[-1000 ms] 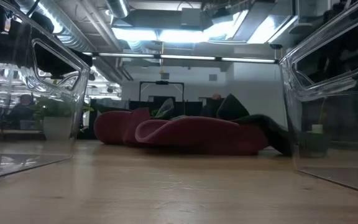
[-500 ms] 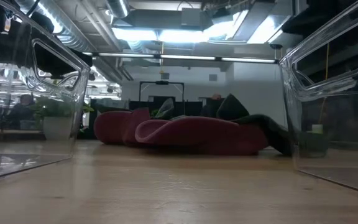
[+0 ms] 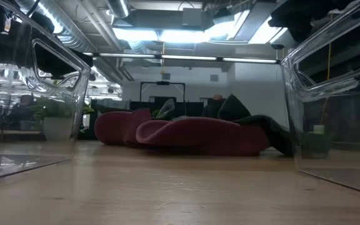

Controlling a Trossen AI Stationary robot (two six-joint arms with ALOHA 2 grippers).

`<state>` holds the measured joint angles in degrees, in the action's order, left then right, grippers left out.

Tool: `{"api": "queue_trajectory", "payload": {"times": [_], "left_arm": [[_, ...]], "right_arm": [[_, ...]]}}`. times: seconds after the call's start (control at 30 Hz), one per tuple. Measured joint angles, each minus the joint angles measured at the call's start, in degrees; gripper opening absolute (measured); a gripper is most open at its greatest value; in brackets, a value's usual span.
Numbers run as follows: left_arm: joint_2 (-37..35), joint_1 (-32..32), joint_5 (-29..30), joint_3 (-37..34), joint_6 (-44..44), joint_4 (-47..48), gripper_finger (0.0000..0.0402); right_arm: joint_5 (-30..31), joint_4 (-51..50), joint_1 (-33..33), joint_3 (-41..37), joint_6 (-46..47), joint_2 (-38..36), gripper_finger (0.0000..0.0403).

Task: Pick & Place hat
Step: Put the bottom right black cap into the right transparent bin

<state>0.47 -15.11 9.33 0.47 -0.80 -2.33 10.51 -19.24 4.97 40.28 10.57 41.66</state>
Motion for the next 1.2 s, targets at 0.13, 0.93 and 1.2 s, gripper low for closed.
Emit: {"api": "queue_trajectory", "payload": {"times": [0.13,0.93,1.2], "left_arm": [[0.0,0.0,0.0,0.0,0.0,0.0,0.0198],[0.0,0.0,0.0,0.0,0.0,0.0,0.0198],[0.0,0.0,0.0,0.0,0.0,0.0,0.0198]], "right_arm": [[0.0,-1.3,2.6,1.6,-4.0,3.3,0.0141],[3.4,-13.6,11.6,5.7,-5.3,22.9,0.0149],[4.9,-13.6,11.6,5.7,0.7,30.0,0.0149]]}}
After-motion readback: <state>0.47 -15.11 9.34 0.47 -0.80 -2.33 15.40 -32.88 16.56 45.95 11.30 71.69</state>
